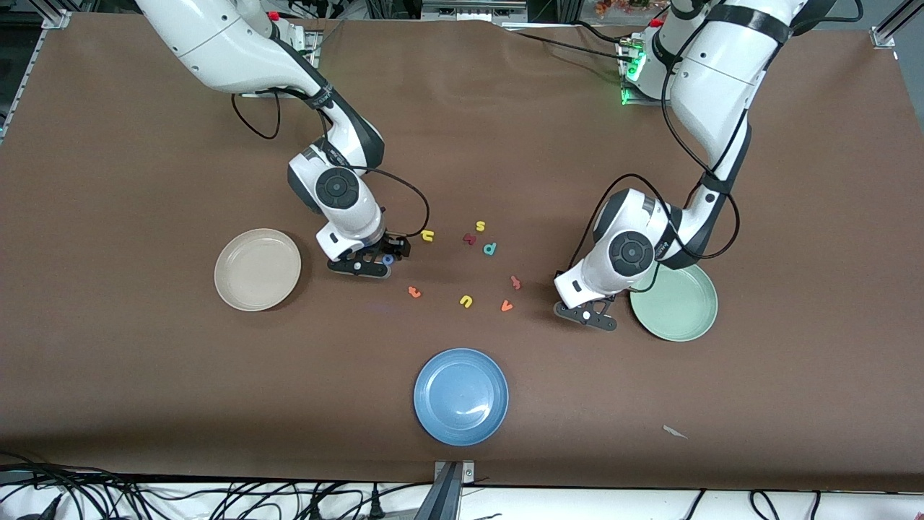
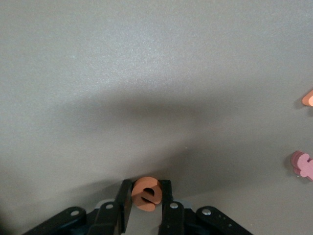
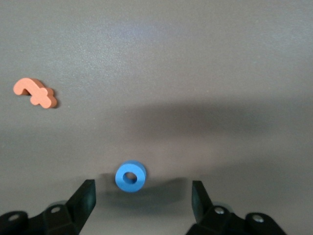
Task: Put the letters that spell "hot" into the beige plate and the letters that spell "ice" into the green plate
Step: 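Drop the orange e on the green plate while the right gripper carries the ring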
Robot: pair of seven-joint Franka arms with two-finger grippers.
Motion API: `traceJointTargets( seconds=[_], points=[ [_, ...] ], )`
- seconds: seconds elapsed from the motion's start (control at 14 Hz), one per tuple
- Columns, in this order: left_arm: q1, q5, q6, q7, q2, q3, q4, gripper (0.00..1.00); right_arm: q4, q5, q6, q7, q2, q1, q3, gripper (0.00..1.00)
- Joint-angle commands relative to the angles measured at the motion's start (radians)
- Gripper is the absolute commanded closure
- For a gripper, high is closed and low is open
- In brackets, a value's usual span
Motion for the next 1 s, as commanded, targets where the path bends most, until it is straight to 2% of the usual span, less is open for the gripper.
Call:
traceJointTargets(
  seconds=[0.0,0.14,0.21,0.29,0.5,0.57,0.64,0.79,0.86,0.93],
  points=[
    [-0.001,0.027,-0.013,-0.020,-0.007,0.012,0.008,0.94,0.039,-0.027,0.004,0.020,0.039,0.008,0.001,0.23],
    [0.010,0.027,-0.060,-0.014,-0.045,0.027,0.017,0.94,0.048,-0.030,0.001,0.021,0.041,0.018,0.001,0.34],
    [0.014,0.031,-0.081,-0.012,-0.071,0.045,0.017,0.92,0.049,-0.030,0.002,0.023,0.044,0.018,0.001,0.35],
    [0.016,0.042,-0.095,-0.012,-0.091,0.062,0.017,0.92,0.051,-0.030,0.002,0.023,0.049,0.019,0.001,0.42],
    [0.033,0.047,-0.129,-0.008,-0.125,0.104,0.019,0.92,0.051,-0.033,0.002,0.034,0.050,0.019,0.001,0.56],
    [0.046,0.065,-0.134,0.009,-0.125,0.107,0.017,0.92,0.051,-0.035,0.002,0.034,0.052,0.019,0.001,0.58],
    [0.087,0.067,-0.134,0.018,-0.124,0.105,0.006,0.89,0.051,-0.035,0.004,0.034,0.053,0.019,0.001,0.64],
    [0.129,0.067,-0.135,0.038,-0.112,0.102,-0.004,0.82,0.051,-0.037,0.004,0.034,0.055,0.019,0.001,0.69],
    [0.132,0.067,-0.135,0.038,-0.110,0.102,-0.023,0.54,0.051,-0.037,0.005,0.034,0.056,0.019,0.001,0.70],
    [0.134,0.067,-0.134,0.018,-0.108,0.102,-0.033,0.04,0.051,-0.037,0.005,0.035,0.058,0.021,0.001,0.74]
  ],
)
